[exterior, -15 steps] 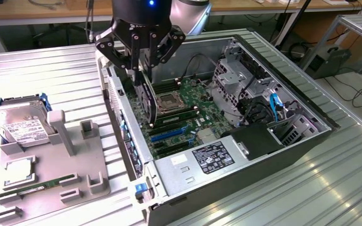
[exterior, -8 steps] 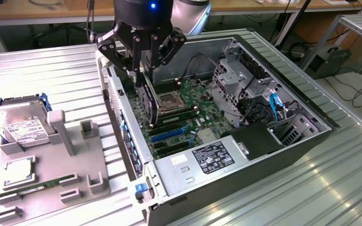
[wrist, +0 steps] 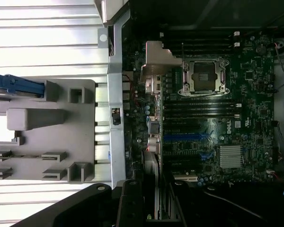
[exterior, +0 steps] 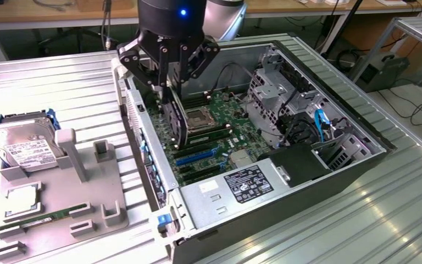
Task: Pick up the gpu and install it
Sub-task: 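Pick up the gpu and move the gpu toward the slot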
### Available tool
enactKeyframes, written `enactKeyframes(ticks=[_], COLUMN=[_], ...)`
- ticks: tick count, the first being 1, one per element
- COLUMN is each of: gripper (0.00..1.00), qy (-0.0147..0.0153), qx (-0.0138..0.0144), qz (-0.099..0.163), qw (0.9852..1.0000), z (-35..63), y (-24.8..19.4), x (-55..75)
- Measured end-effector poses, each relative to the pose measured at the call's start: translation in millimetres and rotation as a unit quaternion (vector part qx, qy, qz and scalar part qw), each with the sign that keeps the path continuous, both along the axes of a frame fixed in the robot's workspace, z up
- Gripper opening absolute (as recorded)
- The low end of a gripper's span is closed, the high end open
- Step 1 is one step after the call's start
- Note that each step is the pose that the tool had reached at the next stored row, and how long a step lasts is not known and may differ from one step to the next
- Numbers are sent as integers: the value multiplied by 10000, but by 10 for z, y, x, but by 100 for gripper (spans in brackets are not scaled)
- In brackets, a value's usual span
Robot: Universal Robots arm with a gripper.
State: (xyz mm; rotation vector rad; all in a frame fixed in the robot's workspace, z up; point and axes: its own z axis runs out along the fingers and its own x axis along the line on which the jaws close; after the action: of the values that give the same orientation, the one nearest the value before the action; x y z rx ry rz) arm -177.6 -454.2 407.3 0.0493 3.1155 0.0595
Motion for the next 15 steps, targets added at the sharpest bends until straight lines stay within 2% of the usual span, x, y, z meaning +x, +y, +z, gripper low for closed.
enactKeyframes(ticks=[15], gripper=[26], qy=[0], qx=[-2], qz=[0], qw=[10000], z=[-44], y=[0], x=[118])
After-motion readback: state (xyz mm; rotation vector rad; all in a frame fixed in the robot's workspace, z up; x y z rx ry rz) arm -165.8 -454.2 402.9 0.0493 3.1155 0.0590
